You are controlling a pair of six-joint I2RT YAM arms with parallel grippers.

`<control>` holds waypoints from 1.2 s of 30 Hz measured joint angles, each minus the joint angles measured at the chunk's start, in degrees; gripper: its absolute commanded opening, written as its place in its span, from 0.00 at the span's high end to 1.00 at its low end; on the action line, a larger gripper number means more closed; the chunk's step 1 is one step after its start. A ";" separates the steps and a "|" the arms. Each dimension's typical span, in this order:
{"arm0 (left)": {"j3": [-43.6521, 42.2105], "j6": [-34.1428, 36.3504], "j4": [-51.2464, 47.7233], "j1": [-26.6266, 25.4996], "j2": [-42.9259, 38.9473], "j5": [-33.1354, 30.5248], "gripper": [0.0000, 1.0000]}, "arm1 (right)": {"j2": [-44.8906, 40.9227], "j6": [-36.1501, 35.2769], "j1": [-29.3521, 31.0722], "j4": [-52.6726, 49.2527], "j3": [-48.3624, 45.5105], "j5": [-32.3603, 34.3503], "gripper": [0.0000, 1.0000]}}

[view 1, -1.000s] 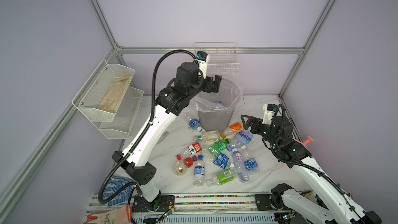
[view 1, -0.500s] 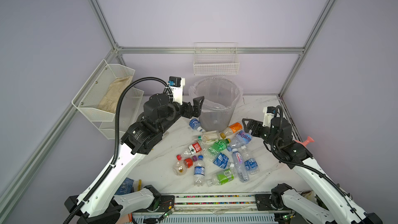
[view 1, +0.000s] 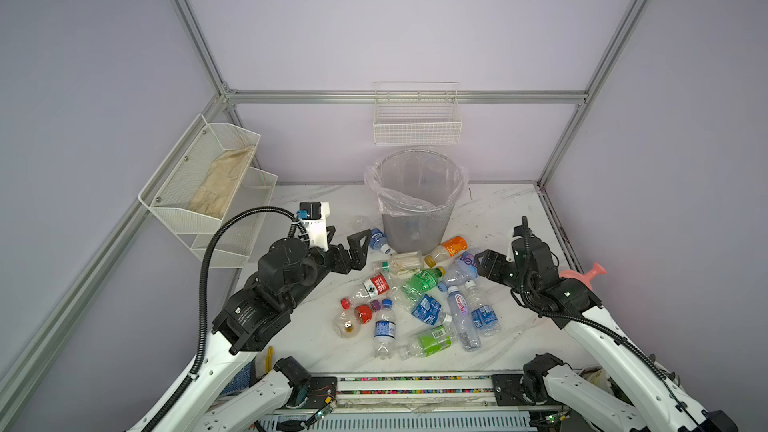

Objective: Throw the plastic bottles in the bin
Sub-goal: 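Withdraw the left arm from the bin while the right gripper reaches the Ganten bottle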

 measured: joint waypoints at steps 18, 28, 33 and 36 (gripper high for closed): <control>-11.56 -7.28 -1.51 -0.76 -4.83 1.03 0.02 | 10.60 7.96 23.02 -2.27 -1.99 1.36 0.37; -11.93 -7.98 -1.38 -1.18 -5.11 1.92 0.02 | 11.13 11.96 23.87 -2.05 -6.78 4.55 0.40; -13.70 -9.25 -1.40 -1.29 -6.58 2.34 0.02 | 12.96 12.76 24.00 -1.88 -9.01 5.60 0.39; -14.80 -10.19 -1.36 -1.33 -7.39 2.51 0.02 | 13.66 12.87 24.00 -1.46 -10.16 6.49 0.39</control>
